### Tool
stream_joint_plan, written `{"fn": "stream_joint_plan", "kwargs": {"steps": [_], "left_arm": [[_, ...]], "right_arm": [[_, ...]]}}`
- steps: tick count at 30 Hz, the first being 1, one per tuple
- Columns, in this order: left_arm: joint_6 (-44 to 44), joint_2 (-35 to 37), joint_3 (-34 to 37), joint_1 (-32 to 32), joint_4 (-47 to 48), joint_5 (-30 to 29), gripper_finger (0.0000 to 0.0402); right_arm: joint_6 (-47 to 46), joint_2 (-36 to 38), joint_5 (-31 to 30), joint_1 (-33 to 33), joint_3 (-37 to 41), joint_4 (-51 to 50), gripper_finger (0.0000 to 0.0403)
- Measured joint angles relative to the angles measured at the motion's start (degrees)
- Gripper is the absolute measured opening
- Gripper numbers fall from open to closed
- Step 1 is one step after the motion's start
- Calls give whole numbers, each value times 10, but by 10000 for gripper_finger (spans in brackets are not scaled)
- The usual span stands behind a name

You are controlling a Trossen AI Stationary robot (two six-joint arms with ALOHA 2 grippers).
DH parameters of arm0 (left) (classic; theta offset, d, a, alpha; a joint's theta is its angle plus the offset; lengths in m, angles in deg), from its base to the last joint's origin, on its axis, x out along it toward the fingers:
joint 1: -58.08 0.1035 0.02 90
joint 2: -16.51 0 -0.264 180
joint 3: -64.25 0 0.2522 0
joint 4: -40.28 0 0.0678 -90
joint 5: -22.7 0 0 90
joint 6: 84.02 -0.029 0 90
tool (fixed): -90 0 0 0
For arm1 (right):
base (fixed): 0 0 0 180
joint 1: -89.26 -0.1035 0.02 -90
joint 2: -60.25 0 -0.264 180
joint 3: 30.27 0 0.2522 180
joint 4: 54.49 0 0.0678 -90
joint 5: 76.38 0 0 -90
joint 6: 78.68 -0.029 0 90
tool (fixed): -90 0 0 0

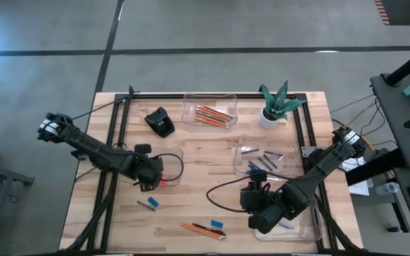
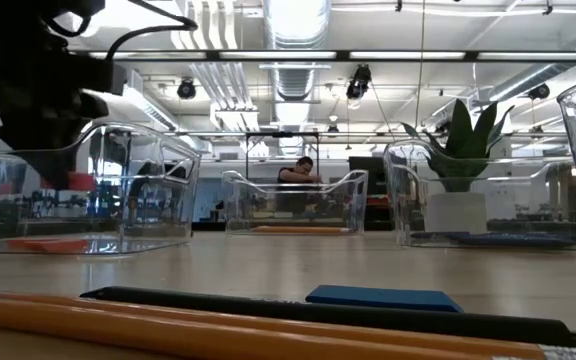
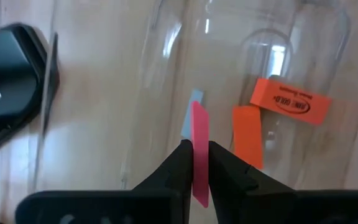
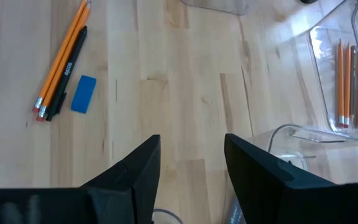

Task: Sort crayons/erasers/pens/pencils in bins
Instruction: Put the pink eraser into the middle left transparent bin, then put the blue eraser into the middle left transparent bin

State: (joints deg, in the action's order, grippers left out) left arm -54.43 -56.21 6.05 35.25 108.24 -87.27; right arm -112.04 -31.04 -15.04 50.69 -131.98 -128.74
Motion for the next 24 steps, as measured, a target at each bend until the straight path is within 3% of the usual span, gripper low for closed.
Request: {"fn": "stream_joint_plan", "kwargs": {"steps": [8,19,24], "left_arm": [[-19,3,-28,0,2,0,43],[-14,3,-63,0,6,6,122],[34,3,-132,-4,-6,69,127]], "right_arm": [[0,0,0,0,0,0,171],[0,0,0,0,0,0,171],[-2,0,0,0,0,0,171]]}}
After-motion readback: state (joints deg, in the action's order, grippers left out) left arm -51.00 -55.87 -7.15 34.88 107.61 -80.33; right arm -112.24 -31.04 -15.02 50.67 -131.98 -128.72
